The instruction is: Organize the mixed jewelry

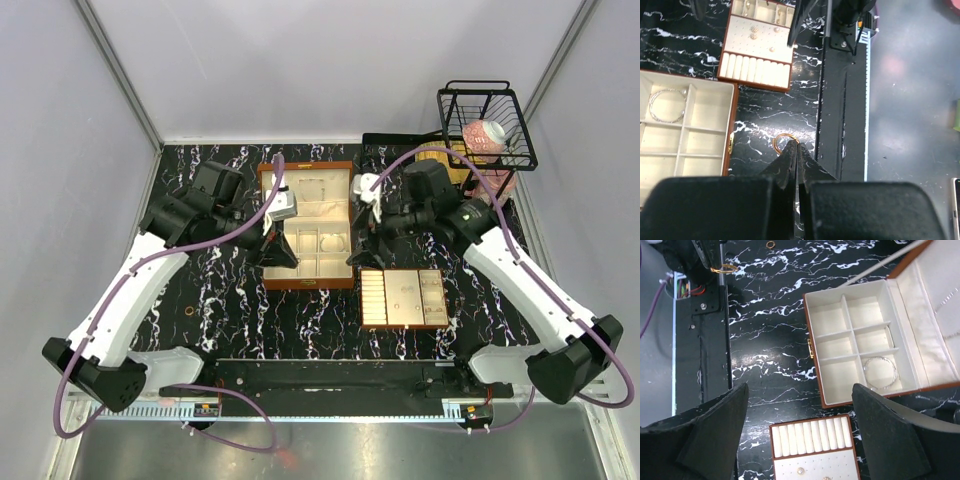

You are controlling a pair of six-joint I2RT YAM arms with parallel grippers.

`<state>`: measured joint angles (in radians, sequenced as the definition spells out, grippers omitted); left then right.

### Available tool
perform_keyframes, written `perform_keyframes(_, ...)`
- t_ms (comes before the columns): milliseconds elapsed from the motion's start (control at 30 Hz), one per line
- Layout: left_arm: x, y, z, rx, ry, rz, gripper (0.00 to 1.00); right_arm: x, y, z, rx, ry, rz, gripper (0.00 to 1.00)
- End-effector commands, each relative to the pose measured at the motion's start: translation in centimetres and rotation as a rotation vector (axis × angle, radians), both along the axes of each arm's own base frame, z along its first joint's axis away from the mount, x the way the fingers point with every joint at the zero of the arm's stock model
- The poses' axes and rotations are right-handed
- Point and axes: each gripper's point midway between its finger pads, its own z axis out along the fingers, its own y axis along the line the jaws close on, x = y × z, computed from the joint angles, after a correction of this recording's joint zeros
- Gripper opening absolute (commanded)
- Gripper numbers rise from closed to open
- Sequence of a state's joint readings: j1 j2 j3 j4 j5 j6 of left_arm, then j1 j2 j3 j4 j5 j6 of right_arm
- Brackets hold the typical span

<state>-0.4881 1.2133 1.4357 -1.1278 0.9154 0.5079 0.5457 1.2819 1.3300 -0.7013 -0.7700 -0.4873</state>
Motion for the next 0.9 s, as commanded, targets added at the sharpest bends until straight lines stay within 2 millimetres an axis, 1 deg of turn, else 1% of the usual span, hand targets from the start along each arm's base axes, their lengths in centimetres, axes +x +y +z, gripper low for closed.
perform_keyframes(0, -1.7, -0.7, 3.0, -0.075, 0.031, -0.049, 0.00, -1.3, 2.0, 2.8, 0.002, -0.221, 0.079, 0.89)
perform_keyframes(33, -2.0, -0.7, 3.2, -0.074, 0.044, -0.059, 0.00, -1.2, 2.3, 3.2, -0.008, -0.261, 0.073, 0.88)
perform_keyframes(133, -3.0, -1.0, 3.7, -0.090, 0.091, -0.104, 0.00, -1.7, 3.4, 4.0, -0.014, -0.322, 0.097, 0.87)
perform_keyframes(200, -3.2, -1.2, 3.7, -0.088, 0.097, -0.117, 0.00, -1.9, 4.0, 4.1, -0.020, -0.340, 0.111, 0.85)
perform_keyframes(233, -3.3, -1.2, 3.5, -0.084, 0.100, -0.119, 0.00, -2.1, 4.5, 4.6, -0.018, -0.357, 0.119, 0.84)
perform_keyframes(300, -3.5, -1.4, 3.7, -0.092, 0.102, -0.137, 0.00, -2.4, 5.0, 4.5, -0.031, -0.368, 0.134, 0.82)
perform_keyframes(333, -3.5, -1.5, 3.8, -0.096, 0.100, -0.143, 0.00, -2.1, 5.1, 4.8, -0.043, -0.397, 0.128, 0.81)
perform_keyframes(400, -3.6, -1.6, 4.0, -0.106, 0.100, -0.164, 0.00, -2.3, 5.9, 4.4, -0.065, -0.406, 0.150, 0.79)
perform_keyframes(433, -3.6, -1.7, 4.1, -0.107, 0.106, -0.169, 0.00, -2.4, 6.1, 4.6, -0.067, -0.420, 0.153, 0.77)
perform_keyframes(567, -3.5, -2.0, 4.3, -0.121, 0.102, -0.191, 0.00, -3.6, 7.2, 3.9, -0.087, -0.420, 0.204, 0.73)
perform_keyframes(700, -3.2, -2.2, 4.1, -0.122, 0.098, -0.199, 0.00, -4.1, 7.8, 3.3, -0.105, -0.428, 0.230, 0.70)
perform_keyframes(800, -2.9, -2.3, 3.7, -0.113, 0.093, -0.197, 0.00, -4.8, 8.2, 3.3, -0.098, -0.430, 0.250, 0.67)
perform_keyframes(867, -2.8, -2.4, 3.7, -0.116, 0.097, -0.196, 0.00, -4.8, 8.3, 3.6, -0.099, -0.439, 0.245, 0.66)
